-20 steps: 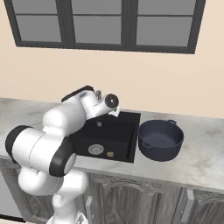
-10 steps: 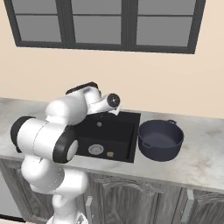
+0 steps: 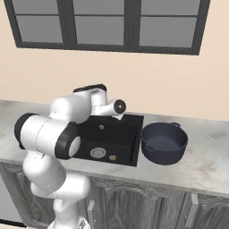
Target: Dump the garlic from the pot into the sink. Then turn on the water and wash the garlic. Then turn off the water and put the garlic back in the pot.
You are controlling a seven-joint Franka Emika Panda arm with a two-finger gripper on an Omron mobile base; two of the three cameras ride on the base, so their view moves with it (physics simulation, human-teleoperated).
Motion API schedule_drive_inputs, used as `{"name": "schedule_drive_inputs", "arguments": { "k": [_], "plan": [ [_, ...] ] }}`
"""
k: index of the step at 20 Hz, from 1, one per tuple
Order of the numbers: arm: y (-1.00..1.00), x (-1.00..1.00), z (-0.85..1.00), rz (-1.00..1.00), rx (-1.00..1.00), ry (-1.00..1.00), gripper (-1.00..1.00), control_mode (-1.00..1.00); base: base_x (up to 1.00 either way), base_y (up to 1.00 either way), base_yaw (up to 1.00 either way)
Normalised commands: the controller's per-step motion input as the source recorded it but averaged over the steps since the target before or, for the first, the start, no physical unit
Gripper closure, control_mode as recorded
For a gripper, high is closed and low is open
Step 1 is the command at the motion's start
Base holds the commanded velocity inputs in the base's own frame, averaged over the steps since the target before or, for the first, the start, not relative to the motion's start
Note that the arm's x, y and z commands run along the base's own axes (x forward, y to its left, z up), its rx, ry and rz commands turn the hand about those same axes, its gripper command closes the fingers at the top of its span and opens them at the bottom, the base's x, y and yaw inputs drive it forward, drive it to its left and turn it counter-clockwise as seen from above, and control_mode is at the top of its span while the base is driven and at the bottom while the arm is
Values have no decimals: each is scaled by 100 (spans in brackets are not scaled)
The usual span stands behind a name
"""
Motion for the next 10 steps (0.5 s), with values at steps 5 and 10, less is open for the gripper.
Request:
{"name": "schedule_drive_inputs", "arguments": {
  "k": [5,10],
  "plan": [
    [0,0,-17,0,8,0,-100,-100,0,0,0],
    [0,5,-16,0,6,0,-100,-100,0,0,0]
  ]
}}
